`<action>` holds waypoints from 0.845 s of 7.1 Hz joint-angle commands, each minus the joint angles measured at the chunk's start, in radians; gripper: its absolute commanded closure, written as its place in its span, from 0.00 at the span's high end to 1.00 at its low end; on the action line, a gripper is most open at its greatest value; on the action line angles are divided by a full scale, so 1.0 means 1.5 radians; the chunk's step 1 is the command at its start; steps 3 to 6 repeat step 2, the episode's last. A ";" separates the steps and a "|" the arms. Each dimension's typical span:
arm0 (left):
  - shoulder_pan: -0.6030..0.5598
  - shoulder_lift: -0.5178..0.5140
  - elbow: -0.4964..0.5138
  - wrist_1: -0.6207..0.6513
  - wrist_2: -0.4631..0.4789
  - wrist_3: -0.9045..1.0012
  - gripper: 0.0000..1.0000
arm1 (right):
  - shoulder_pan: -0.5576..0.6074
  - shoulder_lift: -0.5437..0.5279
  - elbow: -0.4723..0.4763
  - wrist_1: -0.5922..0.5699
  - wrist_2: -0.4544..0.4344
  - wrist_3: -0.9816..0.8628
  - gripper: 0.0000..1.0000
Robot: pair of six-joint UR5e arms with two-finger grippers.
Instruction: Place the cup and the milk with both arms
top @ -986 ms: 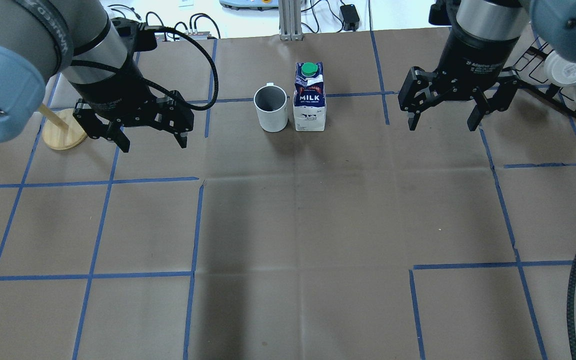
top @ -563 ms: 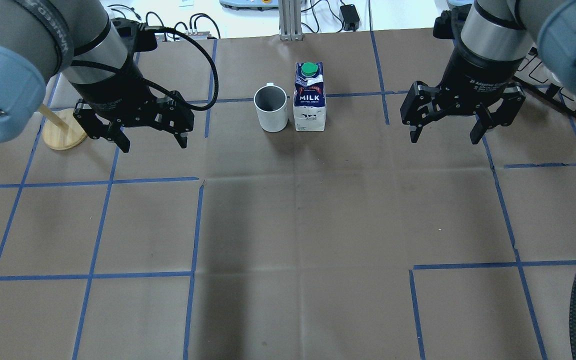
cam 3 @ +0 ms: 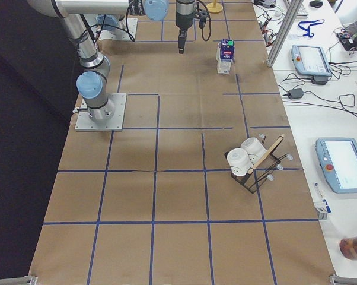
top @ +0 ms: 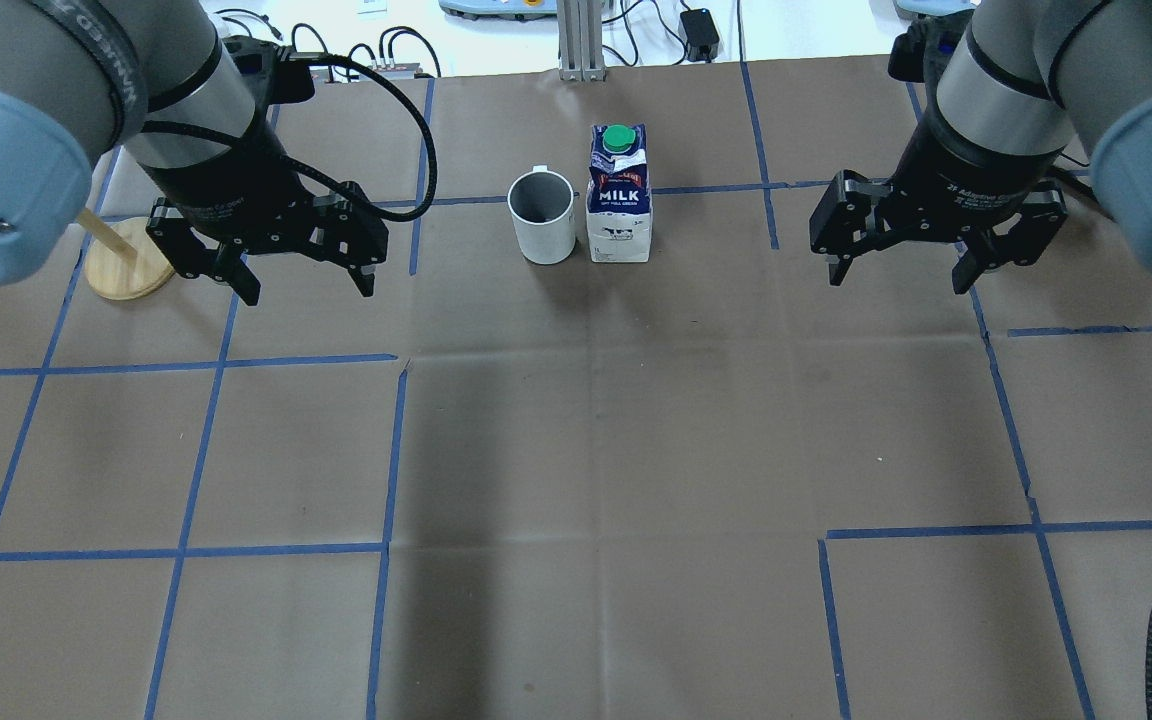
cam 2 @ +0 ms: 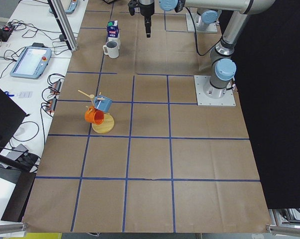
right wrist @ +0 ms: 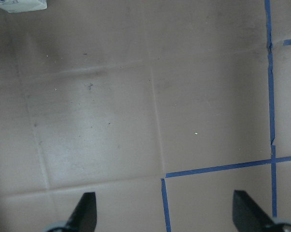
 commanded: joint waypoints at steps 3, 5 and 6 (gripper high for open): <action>0.000 0.001 0.000 -0.001 0.000 0.001 0.99 | 0.000 0.001 0.001 -0.001 0.000 -0.004 1.00; 0.000 0.001 0.000 -0.001 0.000 0.001 0.99 | 0.000 0.001 0.001 -0.001 0.000 -0.004 1.00; 0.000 0.001 0.000 -0.001 0.000 0.001 0.99 | 0.000 0.001 0.001 -0.001 0.000 -0.004 1.00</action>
